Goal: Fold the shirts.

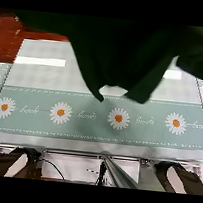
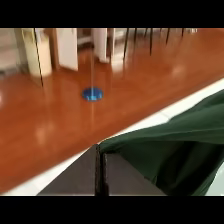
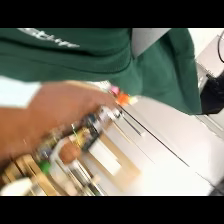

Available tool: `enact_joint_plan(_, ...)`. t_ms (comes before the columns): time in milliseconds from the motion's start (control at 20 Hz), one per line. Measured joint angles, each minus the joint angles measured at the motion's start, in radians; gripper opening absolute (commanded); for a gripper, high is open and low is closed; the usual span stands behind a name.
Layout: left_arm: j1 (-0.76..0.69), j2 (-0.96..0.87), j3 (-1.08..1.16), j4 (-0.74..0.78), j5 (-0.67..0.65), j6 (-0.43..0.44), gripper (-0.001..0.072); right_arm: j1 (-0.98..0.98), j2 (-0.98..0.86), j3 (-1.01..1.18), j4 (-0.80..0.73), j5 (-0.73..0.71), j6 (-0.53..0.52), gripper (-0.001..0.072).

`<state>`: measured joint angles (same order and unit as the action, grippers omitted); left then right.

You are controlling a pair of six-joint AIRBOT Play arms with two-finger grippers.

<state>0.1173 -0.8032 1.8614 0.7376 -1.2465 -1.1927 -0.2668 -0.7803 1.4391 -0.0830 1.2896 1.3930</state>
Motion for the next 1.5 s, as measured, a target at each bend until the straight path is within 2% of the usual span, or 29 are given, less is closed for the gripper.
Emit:
enact_joint_plan(200,0.0,0.046,0.068,0.003,-0.029,-0.025,0.0019,-0.013,0.016,0.109,-0.008,0.049,0.101,0.0032)
enact_joint_plan(350,0.0,0.062,0.082,0.027,-0.115,-0.044,0.0019,-0.016,0.019,0.138,-0.092,0.149,0.16,0.0032)
enact_joint_plan(550,0.0,0.06,0.012,0.126,-0.246,-0.072,0.002,-0.017,0.003,0.149,-0.468,0.301,0.194,0.0032)
enact_joint_plan(650,-0.001,0.048,-0.091,0.14,-0.262,-0.08,0.002,-0.016,-0.036,0.151,-0.626,0.342,0.184,0.0032)
enact_joint_plan(750,-0.001,0.027,-0.211,0.122,-0.237,-0.078,0.002,0.001,-0.101,0.153,-0.716,0.364,0.174,0.0032)
enact_joint_plan(1050,-0.025,-0.147,-0.517,0.013,-0.015,0.038,0.002,0.19,-0.399,0.153,-0.921,0.264,0.149,0.0032)
enact_joint_plan(1250,-0.06,-0.333,-0.573,-0.014,0.07,0.096,0.0021,0.288,-0.611,0.153,-0.98,0.143,0.127,0.0032)
enact_joint_plan(1500,-0.08,-0.534,-0.589,-0.029,0.122,0.118,0.0026,0.328,-0.79,0.153,-0.992,0.013,0.119,0.0032)
